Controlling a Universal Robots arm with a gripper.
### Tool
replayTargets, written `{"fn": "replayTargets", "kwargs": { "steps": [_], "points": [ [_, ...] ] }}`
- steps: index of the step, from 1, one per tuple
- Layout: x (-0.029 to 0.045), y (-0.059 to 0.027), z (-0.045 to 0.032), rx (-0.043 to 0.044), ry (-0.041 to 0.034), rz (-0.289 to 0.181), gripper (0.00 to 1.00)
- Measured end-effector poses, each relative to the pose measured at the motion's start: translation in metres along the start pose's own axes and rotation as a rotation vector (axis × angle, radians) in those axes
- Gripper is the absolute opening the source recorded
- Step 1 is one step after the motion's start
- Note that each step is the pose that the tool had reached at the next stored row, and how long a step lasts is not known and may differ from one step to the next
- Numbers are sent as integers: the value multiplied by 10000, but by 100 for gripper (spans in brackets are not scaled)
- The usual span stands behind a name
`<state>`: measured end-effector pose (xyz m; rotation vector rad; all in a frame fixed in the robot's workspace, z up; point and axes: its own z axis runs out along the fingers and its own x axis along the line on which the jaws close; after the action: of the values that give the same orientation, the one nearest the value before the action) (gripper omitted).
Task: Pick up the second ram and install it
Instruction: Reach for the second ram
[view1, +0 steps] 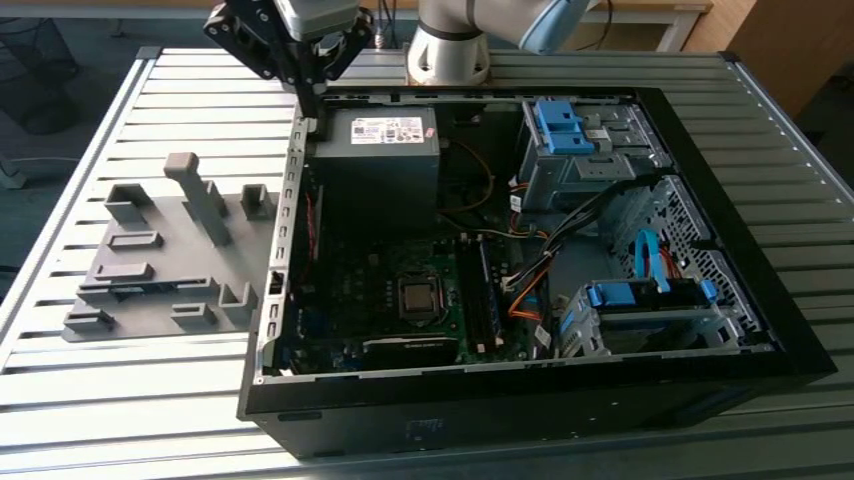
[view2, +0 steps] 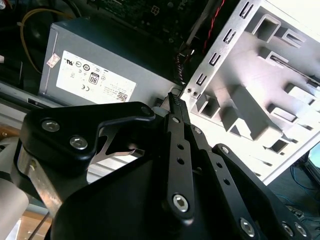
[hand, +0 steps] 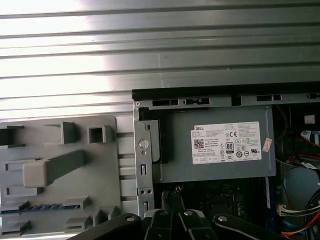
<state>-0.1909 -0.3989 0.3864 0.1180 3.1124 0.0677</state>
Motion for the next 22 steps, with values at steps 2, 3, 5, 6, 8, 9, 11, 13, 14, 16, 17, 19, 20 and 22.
{"fn": "replayTargets", "kwargs": {
  "steps": [2, 3, 5, 6, 8, 9, 11, 13, 14, 16, 17, 19, 20, 22],
  "points": [
    [4, 0, 1, 0, 0, -1, 11],
    [7, -1, 1, 0, 0, 0, 11],
    [11, -1, 2, 1, 0, 0, 11],
    [13, -1, 2, 0, 1, -1, 11],
    [17, -1, 3, 0, 0, 0, 11],
    [20, -2, 3, 0, 0, 0, 11],
    [24, -2, 4, 0, 0, 0, 11],
    [28, -2, 5, 0, 0, 0, 11],
    [31, -3, 5, 0, 0, 0, 11],
    [34, -3, 6, 0, 0, -1, 11],
    [37, -3, 7, 0, 0, 0, 11],
    [41, -3, 7, 0, 0, 0, 11],
    [43, -4, 8, 1, 1, 0, 11],
    [49, -4, 8, 0, 0, 0, 11]
  ]
}}
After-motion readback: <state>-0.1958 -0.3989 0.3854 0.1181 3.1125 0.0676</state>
